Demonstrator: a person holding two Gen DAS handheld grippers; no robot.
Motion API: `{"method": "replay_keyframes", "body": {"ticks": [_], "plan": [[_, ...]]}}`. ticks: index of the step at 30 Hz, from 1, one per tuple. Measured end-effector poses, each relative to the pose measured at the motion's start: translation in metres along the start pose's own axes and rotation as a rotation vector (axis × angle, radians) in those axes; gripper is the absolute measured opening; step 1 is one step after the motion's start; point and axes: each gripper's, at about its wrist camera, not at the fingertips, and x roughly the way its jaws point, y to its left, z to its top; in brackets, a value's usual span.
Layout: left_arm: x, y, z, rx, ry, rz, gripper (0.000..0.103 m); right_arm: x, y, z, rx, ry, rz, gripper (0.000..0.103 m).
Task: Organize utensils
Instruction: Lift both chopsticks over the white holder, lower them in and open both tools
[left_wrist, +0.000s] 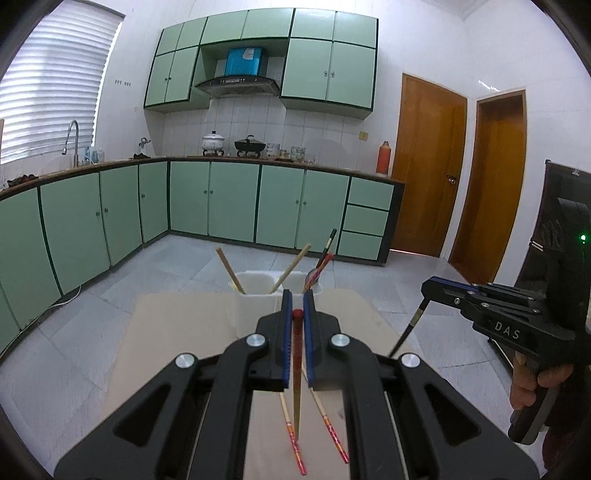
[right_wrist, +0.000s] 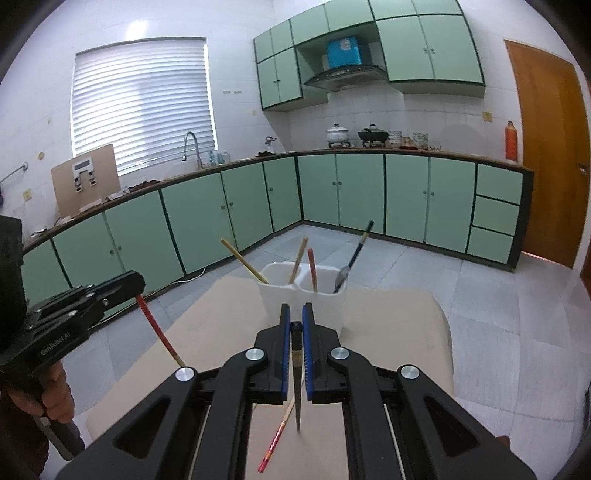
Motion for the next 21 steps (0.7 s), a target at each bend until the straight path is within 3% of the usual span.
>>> {"method": "replay_keyframes", "body": {"ticks": [12, 21], "plan": [[-0.001, 0.002, 0.015, 0.005, -0.040, -0.001, 0.005, 0.006, -0.002, 0.021, -0.017, -0.008, 0.032, 0.006], [0.007, 0.014, 0.053, 0.007, -0.101, 0.015, 0.005, 0.014, -0.011, 0.066, -0.024, -0.067, 0.037, 0.006]]}}
